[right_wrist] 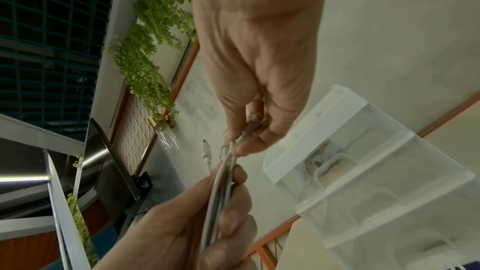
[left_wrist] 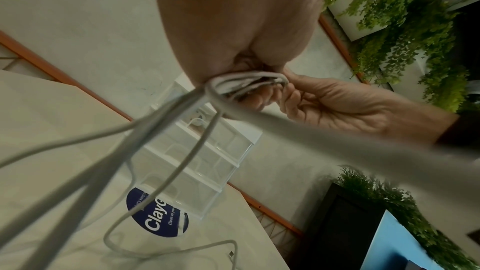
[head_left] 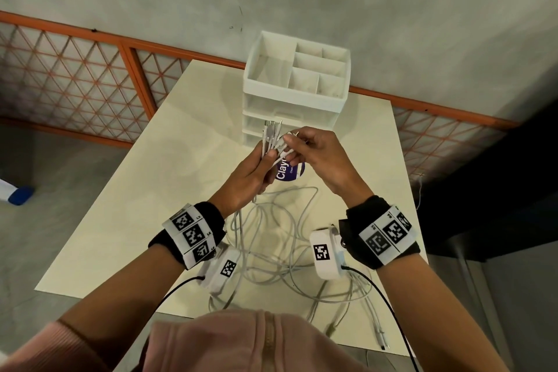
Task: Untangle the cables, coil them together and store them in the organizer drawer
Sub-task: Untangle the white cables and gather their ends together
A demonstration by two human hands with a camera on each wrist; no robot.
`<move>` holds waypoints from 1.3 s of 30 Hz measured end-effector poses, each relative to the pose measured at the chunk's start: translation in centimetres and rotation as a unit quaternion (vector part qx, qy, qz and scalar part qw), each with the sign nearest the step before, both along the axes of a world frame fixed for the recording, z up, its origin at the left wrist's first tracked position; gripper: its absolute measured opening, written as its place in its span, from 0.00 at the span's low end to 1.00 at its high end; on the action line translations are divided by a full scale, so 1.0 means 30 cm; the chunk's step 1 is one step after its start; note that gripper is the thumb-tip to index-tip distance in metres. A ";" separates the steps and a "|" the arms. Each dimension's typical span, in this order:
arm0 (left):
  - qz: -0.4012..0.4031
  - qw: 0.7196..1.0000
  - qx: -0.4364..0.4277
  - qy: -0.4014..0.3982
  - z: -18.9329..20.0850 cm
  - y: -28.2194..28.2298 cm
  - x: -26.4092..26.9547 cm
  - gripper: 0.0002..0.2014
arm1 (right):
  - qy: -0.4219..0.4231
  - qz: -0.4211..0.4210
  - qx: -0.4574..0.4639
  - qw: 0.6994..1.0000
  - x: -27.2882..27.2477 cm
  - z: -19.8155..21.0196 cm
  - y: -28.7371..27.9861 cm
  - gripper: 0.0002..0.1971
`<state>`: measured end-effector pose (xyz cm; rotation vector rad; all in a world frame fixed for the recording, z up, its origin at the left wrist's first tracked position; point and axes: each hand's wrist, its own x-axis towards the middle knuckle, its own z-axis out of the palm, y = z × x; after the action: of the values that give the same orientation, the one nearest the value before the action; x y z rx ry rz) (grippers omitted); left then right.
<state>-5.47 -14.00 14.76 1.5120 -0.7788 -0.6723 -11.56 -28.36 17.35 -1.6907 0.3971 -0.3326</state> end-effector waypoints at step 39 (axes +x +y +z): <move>-0.016 0.999 0.014 0.028 -0.042 -0.027 0.062 0.11 | -0.024 -0.050 0.011 0.998 0.031 0.003 0.006 0.14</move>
<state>-3.60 -14.80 13.51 1.5023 -0.7543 -0.7502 -10.62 -28.16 17.46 -1.6409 0.4499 -0.4401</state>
